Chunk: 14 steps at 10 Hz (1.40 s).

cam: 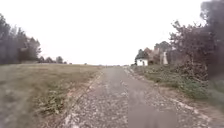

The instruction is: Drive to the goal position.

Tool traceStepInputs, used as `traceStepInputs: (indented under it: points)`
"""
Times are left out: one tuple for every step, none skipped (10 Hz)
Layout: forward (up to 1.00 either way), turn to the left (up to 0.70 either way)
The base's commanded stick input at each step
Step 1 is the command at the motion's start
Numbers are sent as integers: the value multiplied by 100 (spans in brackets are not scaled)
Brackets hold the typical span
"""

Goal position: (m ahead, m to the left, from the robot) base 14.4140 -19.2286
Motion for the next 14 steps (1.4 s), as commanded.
traceStepInputs:
  points:
    - [70,-12]
    - [70,-12]
    - [70,-12]
    - [70,-12]
    - [70,-13]
    - [70,-13]
    - [70,-12]
    - [70,-13]
    - [70,-6]
    - [70,0]
    - [70,0]
    - [70,0]
    - [70,0]
    - [70,0]
